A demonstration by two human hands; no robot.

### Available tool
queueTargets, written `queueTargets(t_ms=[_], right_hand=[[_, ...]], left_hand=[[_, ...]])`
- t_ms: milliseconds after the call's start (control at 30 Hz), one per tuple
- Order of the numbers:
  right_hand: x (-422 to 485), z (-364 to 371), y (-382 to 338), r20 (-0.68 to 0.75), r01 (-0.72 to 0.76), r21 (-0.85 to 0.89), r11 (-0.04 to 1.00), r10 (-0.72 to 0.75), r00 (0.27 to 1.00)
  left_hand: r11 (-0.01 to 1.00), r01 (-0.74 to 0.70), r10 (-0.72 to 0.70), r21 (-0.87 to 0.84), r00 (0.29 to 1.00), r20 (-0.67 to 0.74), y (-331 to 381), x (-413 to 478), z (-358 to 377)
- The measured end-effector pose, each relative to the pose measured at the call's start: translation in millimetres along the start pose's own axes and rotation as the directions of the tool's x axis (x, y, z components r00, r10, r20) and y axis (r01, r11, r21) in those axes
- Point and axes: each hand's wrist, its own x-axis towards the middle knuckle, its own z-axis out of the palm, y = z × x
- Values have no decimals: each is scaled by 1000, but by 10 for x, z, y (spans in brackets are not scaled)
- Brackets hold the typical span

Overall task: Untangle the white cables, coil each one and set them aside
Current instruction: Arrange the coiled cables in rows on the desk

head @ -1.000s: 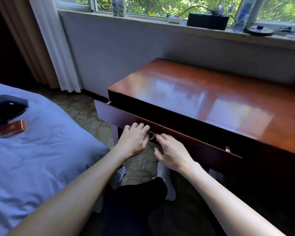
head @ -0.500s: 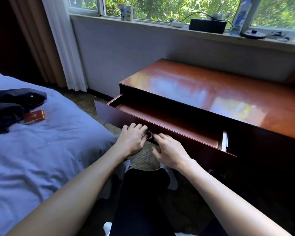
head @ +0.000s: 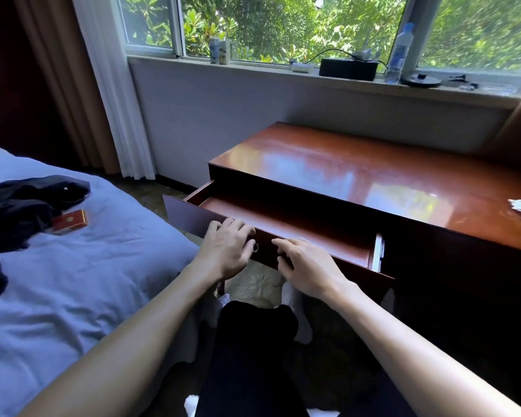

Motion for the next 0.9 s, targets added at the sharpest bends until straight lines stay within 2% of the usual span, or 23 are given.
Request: queueTargets(t_ms=[167,600,900], right_hand=[[-169,-427,298,-158,-44,-32,999,38,987],[-859,-1419,1731,-189,-350,-105,931,327,926],[-1397,-1863,2958,-238,-550,-92,830,518,821]], left_hand=[[990,-140,137,-34,988,-69,452,324,-227],[909,-392,393,-141,919,-24,1950,1329,-38],[807,-523,547,-275,837,12,3246,2147,328]])
